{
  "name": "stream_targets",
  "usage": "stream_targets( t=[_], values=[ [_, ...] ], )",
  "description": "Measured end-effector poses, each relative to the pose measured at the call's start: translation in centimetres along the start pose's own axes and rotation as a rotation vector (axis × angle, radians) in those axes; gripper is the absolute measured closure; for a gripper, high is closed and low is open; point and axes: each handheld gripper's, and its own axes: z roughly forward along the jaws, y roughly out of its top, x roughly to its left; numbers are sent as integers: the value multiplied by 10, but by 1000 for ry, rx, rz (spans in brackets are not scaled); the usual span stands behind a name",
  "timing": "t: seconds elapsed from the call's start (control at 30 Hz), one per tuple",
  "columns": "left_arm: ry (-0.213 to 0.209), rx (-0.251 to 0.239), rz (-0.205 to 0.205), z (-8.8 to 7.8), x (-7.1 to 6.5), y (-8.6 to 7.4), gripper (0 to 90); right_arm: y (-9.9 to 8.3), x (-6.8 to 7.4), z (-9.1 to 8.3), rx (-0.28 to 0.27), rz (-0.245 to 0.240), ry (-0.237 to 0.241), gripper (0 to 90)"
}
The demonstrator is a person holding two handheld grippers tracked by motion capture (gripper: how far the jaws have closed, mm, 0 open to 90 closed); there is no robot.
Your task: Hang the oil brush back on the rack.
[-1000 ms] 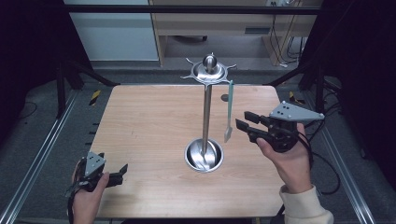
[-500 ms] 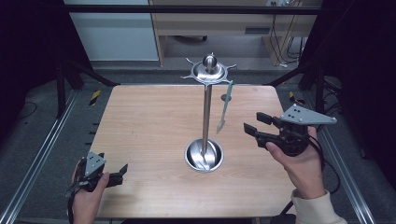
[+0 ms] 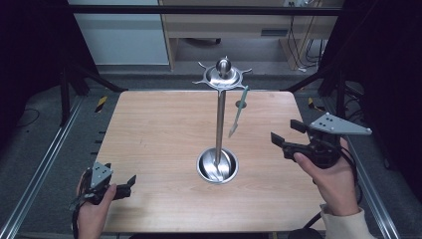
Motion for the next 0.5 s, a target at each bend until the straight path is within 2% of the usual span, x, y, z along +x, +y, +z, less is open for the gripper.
stream_targets(
  t=[0.23,0.5],
  values=[
    [2,1,-1,0,0,0,34,-6,-14,-5,4,34,-53,168],
    [2,4,-1,1,-1,0,33,-21,-26,-5,56,29,-91,92]
  ],
)
